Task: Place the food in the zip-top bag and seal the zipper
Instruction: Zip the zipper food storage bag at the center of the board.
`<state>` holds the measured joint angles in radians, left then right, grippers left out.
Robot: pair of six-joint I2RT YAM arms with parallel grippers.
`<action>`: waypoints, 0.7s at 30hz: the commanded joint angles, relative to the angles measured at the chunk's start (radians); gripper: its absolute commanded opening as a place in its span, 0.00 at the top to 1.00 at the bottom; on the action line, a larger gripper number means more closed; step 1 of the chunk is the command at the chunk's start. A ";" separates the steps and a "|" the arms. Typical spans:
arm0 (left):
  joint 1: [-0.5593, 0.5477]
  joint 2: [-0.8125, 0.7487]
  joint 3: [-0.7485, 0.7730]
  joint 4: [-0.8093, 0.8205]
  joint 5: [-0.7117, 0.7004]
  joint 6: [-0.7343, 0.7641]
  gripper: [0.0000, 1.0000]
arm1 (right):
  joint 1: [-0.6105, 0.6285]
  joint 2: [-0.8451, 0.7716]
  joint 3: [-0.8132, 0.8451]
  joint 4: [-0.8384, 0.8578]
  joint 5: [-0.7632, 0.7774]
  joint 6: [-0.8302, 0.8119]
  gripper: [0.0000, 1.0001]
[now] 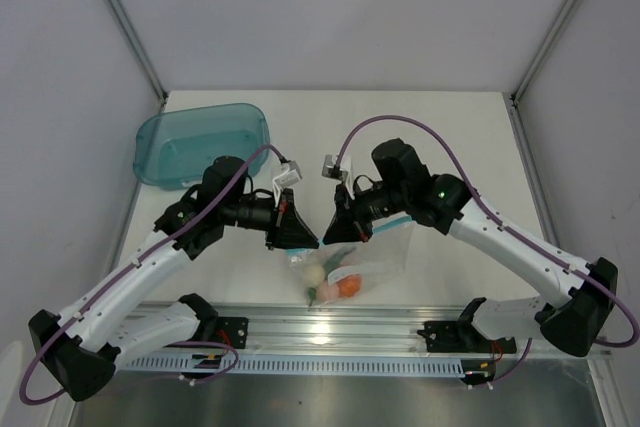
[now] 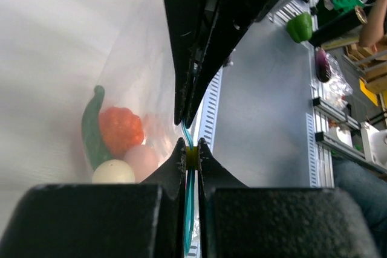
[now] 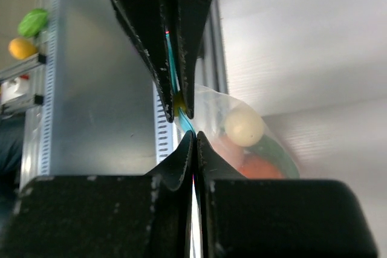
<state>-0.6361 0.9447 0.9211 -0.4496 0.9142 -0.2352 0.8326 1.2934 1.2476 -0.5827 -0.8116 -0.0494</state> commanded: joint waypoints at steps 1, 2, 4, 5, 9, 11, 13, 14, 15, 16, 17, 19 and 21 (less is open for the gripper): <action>0.007 -0.015 0.068 -0.015 -0.004 0.020 0.99 | -0.007 -0.052 -0.051 0.043 0.239 0.036 1.00; 0.007 -0.014 0.068 -0.015 -0.008 0.022 0.99 | -0.006 -0.062 -0.066 0.050 0.297 0.045 1.00; 0.009 -0.015 0.068 -0.020 -0.015 0.022 0.99 | -0.007 -0.086 -0.080 0.060 0.348 0.045 1.00; 0.007 -0.015 0.068 -0.023 -0.017 0.023 0.99 | -0.012 -0.094 -0.086 0.066 0.386 0.068 1.00; 0.007 -0.017 0.068 -0.040 -0.032 0.036 0.99 | -0.024 -0.118 -0.102 0.070 0.446 0.077 1.00; 0.009 -0.018 0.078 -0.047 -0.038 0.039 0.99 | -0.029 -0.129 -0.111 0.072 0.448 0.079 1.00; 0.009 -0.021 0.081 -0.055 -0.046 0.043 0.99 | -0.036 -0.138 -0.117 0.072 0.450 0.083 1.00; 0.007 -0.021 0.082 -0.057 -0.054 0.045 0.99 | -0.039 -0.144 -0.122 0.072 0.448 0.083 1.00; 0.009 -0.023 0.084 -0.058 -0.060 0.045 0.99 | -0.040 -0.147 -0.126 0.076 0.448 0.085 1.00; 0.007 -0.023 0.082 -0.060 -0.064 0.045 0.99 | -0.041 -0.151 -0.129 0.078 0.445 0.089 1.00; 0.007 -0.024 0.082 -0.060 -0.067 0.045 0.99 | -0.043 -0.149 -0.131 0.077 0.446 0.091 1.00; 0.009 -0.026 0.082 -0.060 -0.081 0.040 0.99 | -0.043 -0.151 -0.135 0.075 0.447 0.095 1.00; 0.007 -0.027 0.076 -0.052 -0.086 0.031 0.98 | -0.041 -0.149 -0.140 0.086 0.445 0.103 1.00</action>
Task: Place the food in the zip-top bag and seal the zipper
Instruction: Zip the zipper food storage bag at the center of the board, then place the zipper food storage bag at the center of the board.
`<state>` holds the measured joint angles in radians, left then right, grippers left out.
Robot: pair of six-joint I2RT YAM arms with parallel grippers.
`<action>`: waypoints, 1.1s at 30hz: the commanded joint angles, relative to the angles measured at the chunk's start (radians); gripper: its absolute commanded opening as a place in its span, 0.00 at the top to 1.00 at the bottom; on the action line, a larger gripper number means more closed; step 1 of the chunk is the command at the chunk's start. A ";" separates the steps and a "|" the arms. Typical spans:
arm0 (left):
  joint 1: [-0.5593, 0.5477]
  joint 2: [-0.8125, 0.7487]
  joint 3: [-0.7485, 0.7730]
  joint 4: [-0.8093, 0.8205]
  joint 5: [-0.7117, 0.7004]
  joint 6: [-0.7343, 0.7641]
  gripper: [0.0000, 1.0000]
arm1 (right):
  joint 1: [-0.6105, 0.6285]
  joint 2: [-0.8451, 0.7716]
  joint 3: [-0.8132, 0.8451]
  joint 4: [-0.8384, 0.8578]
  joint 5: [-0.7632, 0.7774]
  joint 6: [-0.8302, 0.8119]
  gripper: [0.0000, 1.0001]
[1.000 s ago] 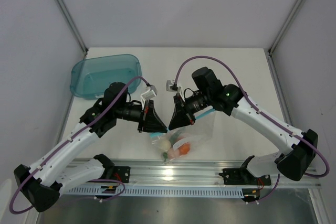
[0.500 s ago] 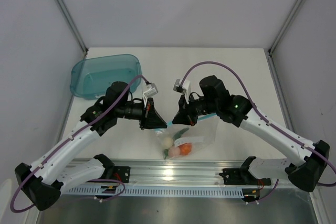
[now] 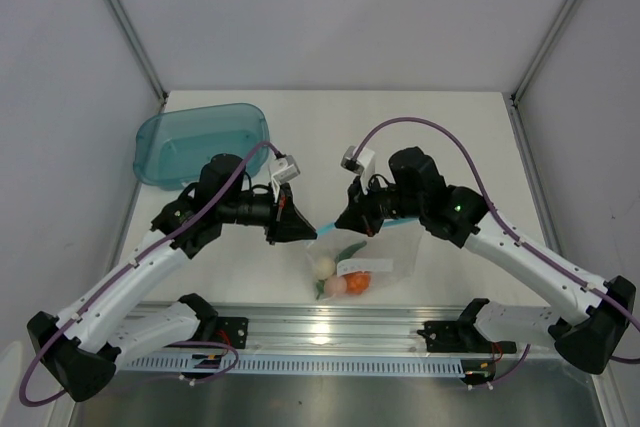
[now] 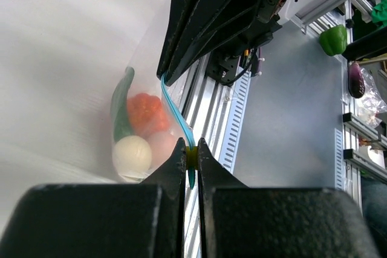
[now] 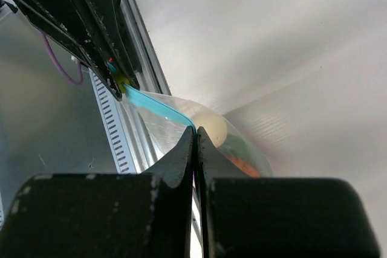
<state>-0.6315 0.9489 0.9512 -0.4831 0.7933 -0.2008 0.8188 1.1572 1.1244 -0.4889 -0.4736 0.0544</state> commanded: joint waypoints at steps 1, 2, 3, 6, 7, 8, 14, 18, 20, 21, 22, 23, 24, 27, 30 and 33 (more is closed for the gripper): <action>0.003 -0.033 0.043 -0.009 0.032 -0.006 0.96 | -0.027 -0.013 -0.017 -0.004 0.101 0.005 1.00; 0.003 -0.035 0.043 -0.006 0.024 -0.011 0.89 | -0.023 -0.013 -0.018 0.010 0.102 0.015 1.00; 0.003 -0.036 0.040 -0.002 0.015 -0.018 0.84 | -0.021 -0.011 -0.020 0.015 0.102 0.019 1.00; 0.003 -0.048 0.035 0.015 -0.075 -0.044 0.43 | -0.023 0.005 -0.018 0.036 0.101 0.036 1.00; 0.003 -0.056 0.034 0.020 -0.110 -0.051 0.05 | -0.021 0.012 -0.015 0.041 0.110 0.041 1.00; 0.004 -0.065 0.032 0.023 -0.149 -0.063 0.00 | -0.024 0.018 -0.014 0.045 0.112 0.051 1.00; 0.003 -0.166 -0.006 0.046 -0.485 -0.104 0.01 | -0.069 0.094 0.020 0.067 0.162 0.070 1.00; 0.001 -0.234 -0.066 0.069 -0.555 -0.104 0.00 | -0.194 0.153 0.052 0.102 0.193 0.085 1.00; 0.001 -0.251 -0.075 0.069 -0.549 -0.101 0.00 | -0.243 0.198 0.078 0.124 0.204 0.079 1.00; 0.003 -0.257 -0.092 0.070 -0.540 -0.098 0.00 | -0.285 0.214 0.087 0.133 0.214 0.073 1.00; 0.001 -0.259 -0.097 0.070 -0.530 -0.095 0.00 | -0.306 0.231 0.100 0.142 0.219 0.053 1.00; 0.001 -0.263 -0.098 0.069 -0.520 -0.091 0.00 | -0.329 0.254 0.132 0.151 0.217 0.045 1.00; 0.001 -0.265 -0.112 0.066 -0.516 -0.091 0.00 | -0.355 0.304 0.152 0.150 0.213 0.039 1.00; 0.001 -0.275 -0.146 0.084 -0.477 -0.098 0.00 | -0.432 0.421 0.225 0.159 0.200 0.002 1.00; 0.001 -0.286 -0.178 0.104 -0.460 -0.112 0.01 | -0.477 0.540 0.288 0.159 0.276 -0.034 1.00; 0.001 -0.295 -0.204 0.110 -0.456 -0.117 0.01 | -0.510 0.617 0.317 0.185 0.342 -0.034 1.00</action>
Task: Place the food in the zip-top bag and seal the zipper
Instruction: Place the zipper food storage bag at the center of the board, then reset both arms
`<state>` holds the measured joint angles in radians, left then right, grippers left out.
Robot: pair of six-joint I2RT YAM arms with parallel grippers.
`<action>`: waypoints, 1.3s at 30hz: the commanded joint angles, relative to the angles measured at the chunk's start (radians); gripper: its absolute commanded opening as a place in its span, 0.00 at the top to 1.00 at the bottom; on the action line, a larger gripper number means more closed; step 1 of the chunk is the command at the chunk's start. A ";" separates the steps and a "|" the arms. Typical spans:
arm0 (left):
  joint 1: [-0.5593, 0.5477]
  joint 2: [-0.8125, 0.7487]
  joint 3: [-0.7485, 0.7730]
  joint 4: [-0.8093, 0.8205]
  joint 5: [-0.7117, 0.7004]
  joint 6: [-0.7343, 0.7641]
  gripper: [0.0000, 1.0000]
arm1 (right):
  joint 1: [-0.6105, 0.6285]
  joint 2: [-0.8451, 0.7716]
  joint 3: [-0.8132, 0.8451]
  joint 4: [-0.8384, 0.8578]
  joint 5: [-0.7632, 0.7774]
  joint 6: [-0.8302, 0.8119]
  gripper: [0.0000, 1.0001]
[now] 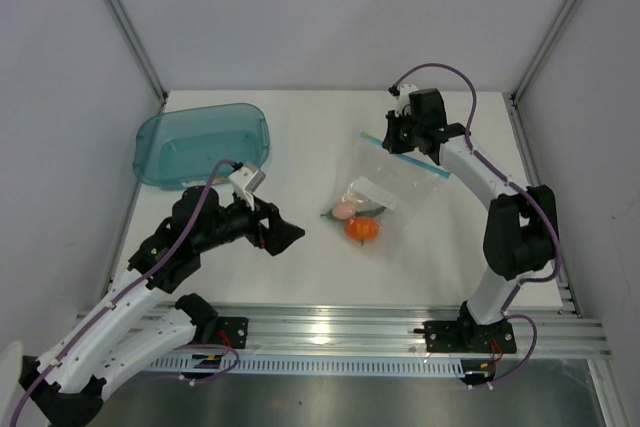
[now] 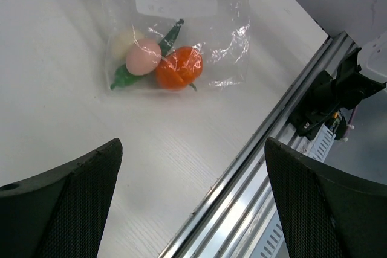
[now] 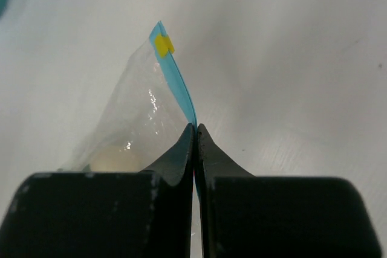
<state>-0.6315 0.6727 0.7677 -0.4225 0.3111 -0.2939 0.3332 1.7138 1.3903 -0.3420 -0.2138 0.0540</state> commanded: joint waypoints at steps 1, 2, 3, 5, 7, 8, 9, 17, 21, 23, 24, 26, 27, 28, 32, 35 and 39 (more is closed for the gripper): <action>0.001 -0.024 -0.025 0.051 0.032 -0.025 0.00 | -0.040 0.104 0.068 0.052 0.077 -0.025 1.00; 0.003 -0.025 -0.031 0.056 0.036 -0.025 0.00 | -0.065 0.122 0.075 0.061 0.091 -0.008 1.00; 0.001 -0.028 -0.039 0.056 0.036 -0.027 0.01 | -0.077 0.138 0.081 0.069 0.108 0.003 1.00; 0.003 -0.033 -0.045 0.056 0.031 -0.024 0.01 | -0.118 0.176 0.092 0.084 0.105 0.024 1.00; 0.001 -0.032 -0.053 0.057 0.028 -0.016 0.01 | -0.144 0.194 0.096 0.093 0.085 0.052 1.00; 0.001 -0.027 -0.056 0.057 0.029 -0.016 0.00 | -0.152 0.207 0.099 0.093 0.068 0.053 1.00; 0.001 -0.024 -0.056 0.057 0.029 -0.014 0.01 | -0.163 0.211 0.101 0.092 0.071 0.061 1.00; 0.003 -0.015 -0.076 0.080 0.069 -0.033 0.01 | -0.164 0.242 0.153 0.021 0.036 0.086 0.58; 0.003 -0.035 -0.077 0.080 0.074 -0.054 0.00 | -0.163 0.192 0.159 -0.021 0.077 0.132 0.19; 0.003 -0.053 -0.080 0.071 0.066 -0.065 0.00 | -0.155 0.159 0.151 -0.037 0.131 0.151 0.13; 0.004 -0.061 -0.085 0.068 0.056 -0.070 0.01 | -0.149 0.121 0.148 -0.066 0.158 0.156 0.12; 0.003 -0.084 -0.094 0.067 0.046 -0.083 0.00 | -0.125 0.078 0.130 -0.098 0.244 0.174 0.01; 0.004 -0.090 -0.103 0.070 0.039 -0.090 0.00 | -0.114 0.055 0.116 -0.127 0.272 0.184 0.01; 0.006 -0.102 -0.110 0.070 0.037 -0.105 0.00 | -0.103 0.003 0.080 -0.140 0.292 0.193 0.01; 0.015 -0.117 -0.146 0.082 0.040 -0.148 0.01 | -0.004 -0.150 -0.078 -0.161 0.367 0.262 0.01; 0.026 -0.125 -0.189 0.123 0.072 -0.195 0.00 | 0.078 -0.250 -0.183 -0.213 0.490 0.346 0.01; 0.041 -0.134 -0.257 0.204 0.134 -0.292 0.01 | 0.248 -0.376 -0.312 -0.270 0.603 0.440 0.01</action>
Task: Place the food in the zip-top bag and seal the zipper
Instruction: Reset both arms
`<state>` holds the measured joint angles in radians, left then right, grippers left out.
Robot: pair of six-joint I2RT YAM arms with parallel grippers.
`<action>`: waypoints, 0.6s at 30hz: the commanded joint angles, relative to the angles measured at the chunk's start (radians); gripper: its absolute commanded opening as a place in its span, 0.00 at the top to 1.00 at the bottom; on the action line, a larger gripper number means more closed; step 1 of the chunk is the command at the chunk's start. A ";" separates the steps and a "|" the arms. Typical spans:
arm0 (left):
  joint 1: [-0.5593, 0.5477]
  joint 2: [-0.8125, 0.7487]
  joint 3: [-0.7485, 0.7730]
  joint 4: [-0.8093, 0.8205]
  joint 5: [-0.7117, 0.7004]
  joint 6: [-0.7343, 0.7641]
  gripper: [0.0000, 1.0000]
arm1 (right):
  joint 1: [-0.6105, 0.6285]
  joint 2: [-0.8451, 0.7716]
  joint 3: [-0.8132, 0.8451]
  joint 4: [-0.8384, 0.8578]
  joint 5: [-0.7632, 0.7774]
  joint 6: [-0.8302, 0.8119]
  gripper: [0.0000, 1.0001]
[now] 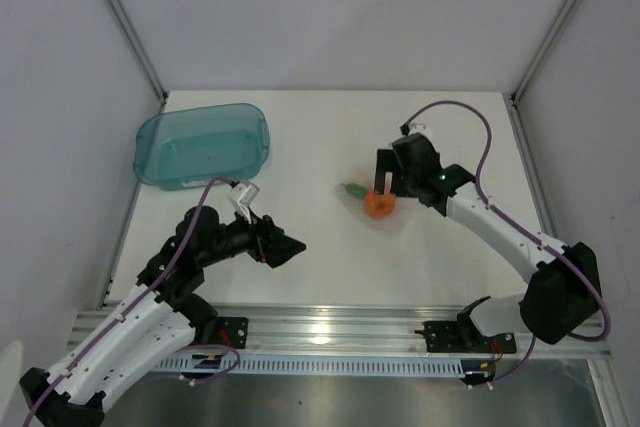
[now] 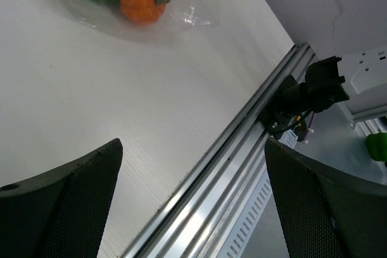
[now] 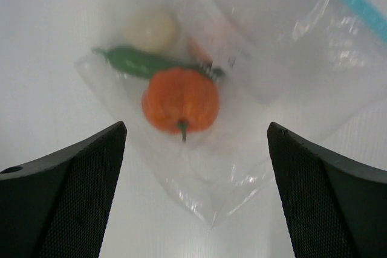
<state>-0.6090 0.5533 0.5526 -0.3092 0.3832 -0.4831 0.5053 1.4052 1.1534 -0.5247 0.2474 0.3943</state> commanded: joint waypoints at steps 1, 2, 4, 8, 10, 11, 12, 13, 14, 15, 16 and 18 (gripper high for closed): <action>0.020 -0.018 -0.065 0.128 0.071 -0.120 0.00 | 0.100 -0.098 -0.101 -0.089 0.151 0.127 0.01; 0.023 -0.023 -0.075 0.148 0.088 -0.133 0.01 | 0.125 -0.132 -0.127 -0.089 0.153 0.139 0.01; 0.026 -0.038 -0.112 0.185 0.100 -0.175 0.01 | 0.173 -0.237 -0.198 -0.103 0.162 0.187 0.01; 0.028 -0.070 -0.151 0.211 0.121 -0.213 0.01 | 0.216 -0.402 -0.283 -0.133 0.156 0.242 0.01; 0.029 -0.098 -0.169 0.205 0.125 -0.221 0.01 | 0.236 -0.493 -0.329 -0.146 0.136 0.276 0.01; 0.029 -0.111 -0.175 0.208 0.128 -0.227 0.01 | 0.240 -0.524 -0.345 -0.146 0.121 0.285 0.00; 0.029 -0.125 -0.189 0.211 0.129 -0.241 0.01 | 0.242 -0.554 -0.363 -0.140 0.109 0.296 0.01; 0.029 -0.139 -0.204 0.214 0.135 -0.250 0.01 | 0.246 -0.612 -0.404 -0.136 0.101 0.308 0.01; 0.029 -0.168 -0.215 0.226 0.140 -0.258 0.00 | 0.248 -0.639 -0.423 -0.129 0.090 0.322 0.01; 0.029 -0.182 -0.233 0.235 0.143 -0.278 0.00 | 0.249 -0.664 -0.443 -0.117 0.069 0.343 0.01; 0.029 -0.197 -0.255 0.245 0.151 -0.291 0.00 | 0.249 -0.708 -0.460 -0.113 0.061 0.354 0.01; 0.029 -0.245 -0.293 0.300 0.164 -0.334 0.01 | 0.254 -0.747 -0.506 -0.100 0.043 0.376 0.00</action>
<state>-0.5888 0.3496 0.3058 -0.1070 0.5068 -0.7361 0.7517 0.7025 0.6926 -0.6533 0.3168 0.6930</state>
